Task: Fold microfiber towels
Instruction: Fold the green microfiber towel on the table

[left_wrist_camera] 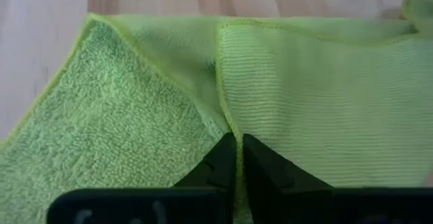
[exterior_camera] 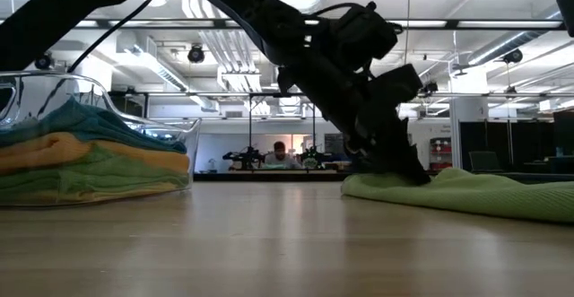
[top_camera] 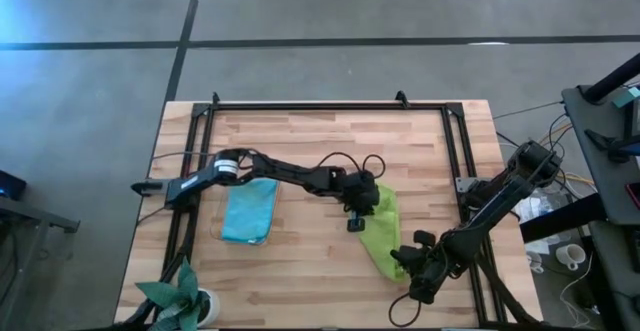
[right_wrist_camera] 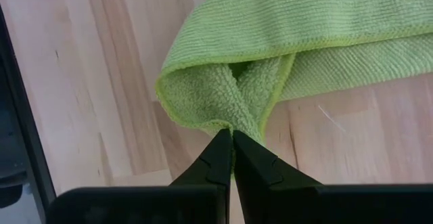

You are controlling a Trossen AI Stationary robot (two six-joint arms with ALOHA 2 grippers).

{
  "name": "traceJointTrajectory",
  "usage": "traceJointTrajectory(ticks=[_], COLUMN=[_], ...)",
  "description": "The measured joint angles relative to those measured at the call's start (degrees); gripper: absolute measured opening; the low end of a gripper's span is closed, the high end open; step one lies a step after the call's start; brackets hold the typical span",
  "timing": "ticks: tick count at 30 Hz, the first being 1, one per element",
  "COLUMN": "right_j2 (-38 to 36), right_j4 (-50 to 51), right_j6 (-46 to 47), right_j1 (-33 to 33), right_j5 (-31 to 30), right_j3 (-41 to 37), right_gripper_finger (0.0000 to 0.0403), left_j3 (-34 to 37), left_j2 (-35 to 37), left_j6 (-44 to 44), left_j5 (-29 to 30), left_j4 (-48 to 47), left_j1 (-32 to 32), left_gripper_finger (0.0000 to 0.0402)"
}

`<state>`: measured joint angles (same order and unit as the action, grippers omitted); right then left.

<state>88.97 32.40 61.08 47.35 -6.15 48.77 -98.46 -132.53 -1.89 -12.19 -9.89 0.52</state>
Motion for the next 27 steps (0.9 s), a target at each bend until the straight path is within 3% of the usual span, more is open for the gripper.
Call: traceJointTrajectory(ticks=[5, 10, 16, 23, 27], right_j2=[0.0, 0.0, 0.0, 0.0, 0.1], right_j4=[0.1, 0.3, 0.3, 0.4, 0.4], right_j6=[0.0, 0.0, 0.3, -1.4, -1.5], right_j1=[0.0, 0.0, 0.0, -0.3, -0.9], right_j5=[0.0, 0.0, -0.1, -4.4, -4.5], right_j3=[0.0, 0.0, 0.0, 0.0, 0.0], right_gripper_finger=[0.0009, 0.0009, 0.0009, 0.0009, 0.0009], left_j3=[0.4, 0.8, 7.2, 17.7, 20.0], left_j2=[4.1, 10.9, 17.5, 18.8, 18.8], left_j6=[-0.4, -5.0, -7.7, -4.7, -3.8], left_j5=[0.0, 0.0, 0.0, -0.2, 0.5], left_j4=[-2.7, -12.6, -23.4, -16.3, -13.3], left_j1=[-0.1, -0.7, -4.9, -11.1, -12.7], left_gripper_finger=[0.0002, 0.0001, 0.0, 0.0003, 0.0035])
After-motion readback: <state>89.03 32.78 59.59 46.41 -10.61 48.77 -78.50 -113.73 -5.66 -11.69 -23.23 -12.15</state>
